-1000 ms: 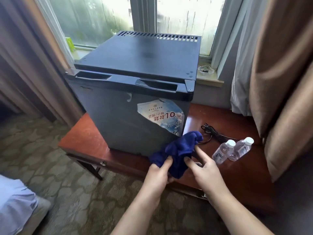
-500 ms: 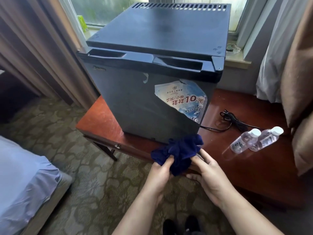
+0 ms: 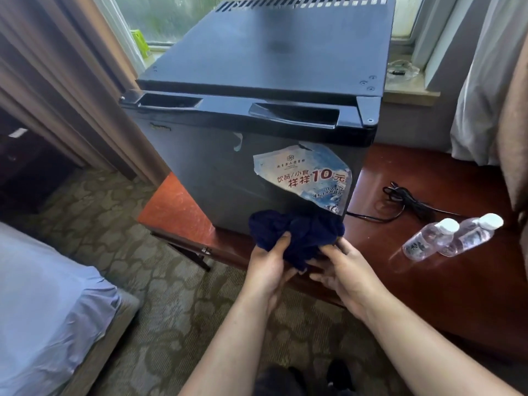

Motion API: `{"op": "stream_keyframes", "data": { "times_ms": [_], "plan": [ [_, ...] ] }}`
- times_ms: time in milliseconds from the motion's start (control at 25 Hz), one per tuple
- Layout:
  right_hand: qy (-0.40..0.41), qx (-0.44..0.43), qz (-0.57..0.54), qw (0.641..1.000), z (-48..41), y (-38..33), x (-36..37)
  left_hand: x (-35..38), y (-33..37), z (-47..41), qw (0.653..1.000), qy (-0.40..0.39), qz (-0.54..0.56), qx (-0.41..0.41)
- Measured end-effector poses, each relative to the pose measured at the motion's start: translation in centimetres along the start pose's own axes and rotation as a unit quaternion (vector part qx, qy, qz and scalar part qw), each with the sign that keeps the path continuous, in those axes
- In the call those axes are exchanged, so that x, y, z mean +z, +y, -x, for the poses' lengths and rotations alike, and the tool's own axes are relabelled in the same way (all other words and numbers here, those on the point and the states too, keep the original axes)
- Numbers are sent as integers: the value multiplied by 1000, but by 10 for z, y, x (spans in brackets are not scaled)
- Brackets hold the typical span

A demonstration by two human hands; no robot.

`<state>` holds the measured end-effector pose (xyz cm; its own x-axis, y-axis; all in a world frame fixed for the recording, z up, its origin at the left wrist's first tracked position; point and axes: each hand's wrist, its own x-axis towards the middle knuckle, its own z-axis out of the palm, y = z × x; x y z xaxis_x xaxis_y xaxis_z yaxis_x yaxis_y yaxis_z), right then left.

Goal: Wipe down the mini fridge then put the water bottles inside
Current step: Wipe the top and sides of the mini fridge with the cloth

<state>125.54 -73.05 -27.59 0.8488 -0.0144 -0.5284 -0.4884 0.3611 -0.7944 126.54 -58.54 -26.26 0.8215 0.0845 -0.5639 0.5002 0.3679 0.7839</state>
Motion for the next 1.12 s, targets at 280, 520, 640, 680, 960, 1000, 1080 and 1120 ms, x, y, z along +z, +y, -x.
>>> {"op": "stream_keyframes", "data": {
  "times_ms": [280,520,640,680,960,1000,1080,1120],
  "plan": [
    [73,-56,58,994,-23,1,50,-37,50,-35,997,-66,39,-11],
    [129,-219,91,963,-13,-16,155,-95,125,-53,988,-140,69,12],
    [122,-304,152,933,-8,-40,217,-127,170,-66,983,-155,88,45],
    [113,-319,168,926,-9,-45,236,-138,183,-71,982,-151,101,55],
    [106,-270,312,905,-58,-6,306,-202,185,-126,993,-37,97,57],
    [119,-244,330,904,-63,6,300,-200,172,-129,995,-24,88,43],
    [133,-191,347,908,-66,25,274,-191,148,-131,997,-5,71,32],
    [125,-163,338,918,-63,32,258,-184,135,-132,997,8,61,36]
  ]
}}
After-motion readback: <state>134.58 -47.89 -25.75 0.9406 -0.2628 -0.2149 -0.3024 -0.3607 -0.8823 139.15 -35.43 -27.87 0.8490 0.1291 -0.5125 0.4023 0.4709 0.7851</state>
